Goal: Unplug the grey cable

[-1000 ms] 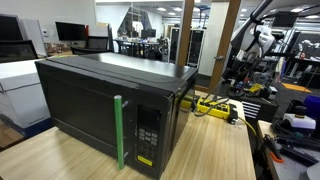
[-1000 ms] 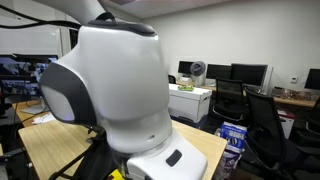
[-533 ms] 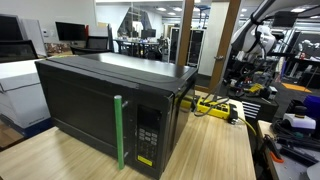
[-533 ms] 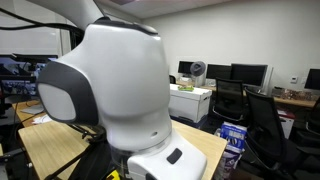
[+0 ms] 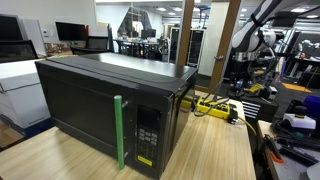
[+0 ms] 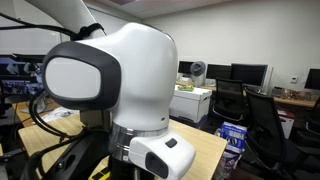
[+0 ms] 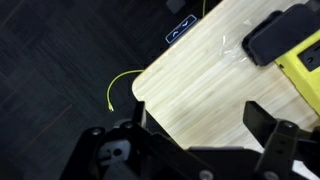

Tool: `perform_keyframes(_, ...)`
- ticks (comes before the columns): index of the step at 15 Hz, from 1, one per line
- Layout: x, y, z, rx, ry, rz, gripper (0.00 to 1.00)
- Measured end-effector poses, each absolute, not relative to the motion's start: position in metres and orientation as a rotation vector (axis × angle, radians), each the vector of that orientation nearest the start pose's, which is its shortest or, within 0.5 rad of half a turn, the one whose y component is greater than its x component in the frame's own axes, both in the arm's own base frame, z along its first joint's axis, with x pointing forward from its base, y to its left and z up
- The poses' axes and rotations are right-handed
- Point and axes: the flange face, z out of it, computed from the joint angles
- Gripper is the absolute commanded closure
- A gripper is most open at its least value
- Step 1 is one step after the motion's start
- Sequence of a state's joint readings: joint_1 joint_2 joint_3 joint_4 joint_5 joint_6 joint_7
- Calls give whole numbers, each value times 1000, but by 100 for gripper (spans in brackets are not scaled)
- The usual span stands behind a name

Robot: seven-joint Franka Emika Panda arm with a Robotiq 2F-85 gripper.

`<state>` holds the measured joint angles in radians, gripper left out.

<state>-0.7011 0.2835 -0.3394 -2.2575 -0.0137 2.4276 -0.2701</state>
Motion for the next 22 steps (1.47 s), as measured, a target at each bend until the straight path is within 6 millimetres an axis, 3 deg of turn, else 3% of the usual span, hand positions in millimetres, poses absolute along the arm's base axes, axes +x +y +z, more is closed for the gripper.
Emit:
perform_keyframes(6, 262, -443, 255, -3039, 964, 403, 0)
perform_keyframes(10, 243, -431, 257, -3120, 666, 486, 0)
perform_keyframes(18, 198, -404, 243, -3050, 140, 492, 0)
perform_keyframes(22, 176, -363, 221, -2988, -40, 393, 0)
